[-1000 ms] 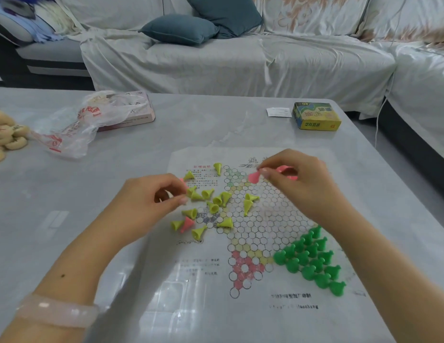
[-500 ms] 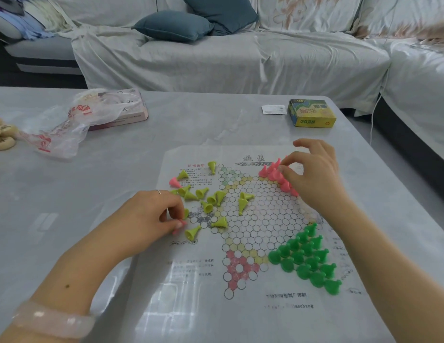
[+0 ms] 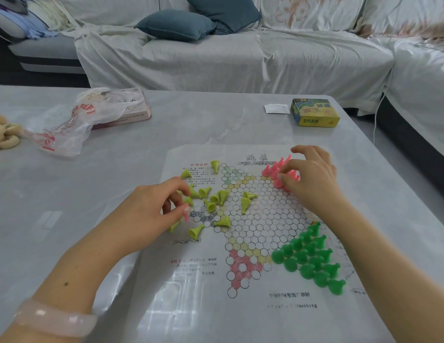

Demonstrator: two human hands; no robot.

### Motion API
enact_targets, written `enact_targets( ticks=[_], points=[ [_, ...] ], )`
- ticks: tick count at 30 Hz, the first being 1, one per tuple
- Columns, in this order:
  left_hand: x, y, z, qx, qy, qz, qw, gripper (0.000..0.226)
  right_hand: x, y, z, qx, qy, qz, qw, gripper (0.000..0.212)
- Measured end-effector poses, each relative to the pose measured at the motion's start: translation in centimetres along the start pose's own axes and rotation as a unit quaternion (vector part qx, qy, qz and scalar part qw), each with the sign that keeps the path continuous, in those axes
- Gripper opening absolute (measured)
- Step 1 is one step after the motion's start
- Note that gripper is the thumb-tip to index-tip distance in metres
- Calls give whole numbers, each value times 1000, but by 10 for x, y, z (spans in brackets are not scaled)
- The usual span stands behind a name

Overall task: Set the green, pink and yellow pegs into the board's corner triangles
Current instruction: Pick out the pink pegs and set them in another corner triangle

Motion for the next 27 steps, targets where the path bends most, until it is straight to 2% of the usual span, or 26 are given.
enact_targets(
  ticks=[6,21,25,27],
  points=[
    [-2,1,0,4,-23,-17,1000,15,-1,1,-1,-1,-4,1,1000,16],
    [-2,2,5,-42,47,12,998,5,-2,2,-2,18,3,1,1000,19],
    [-4,2,4,-44,98,32,994,16,-1,2,7,-16,-31,7,999,18],
    [-5,0,3,-58,147,48,986,13,6,4,18,-50,-53,27,997,16]
  ],
)
Point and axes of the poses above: each hand's wrist, its own y-axis away from the middle knuckle, its own z-axis out of the back of the hand, x = y × z, the point moved 7 cm from there along -y, towards the middle knuckle, and after that the axes turned 1 degree about -z, right-handed, at the moved point
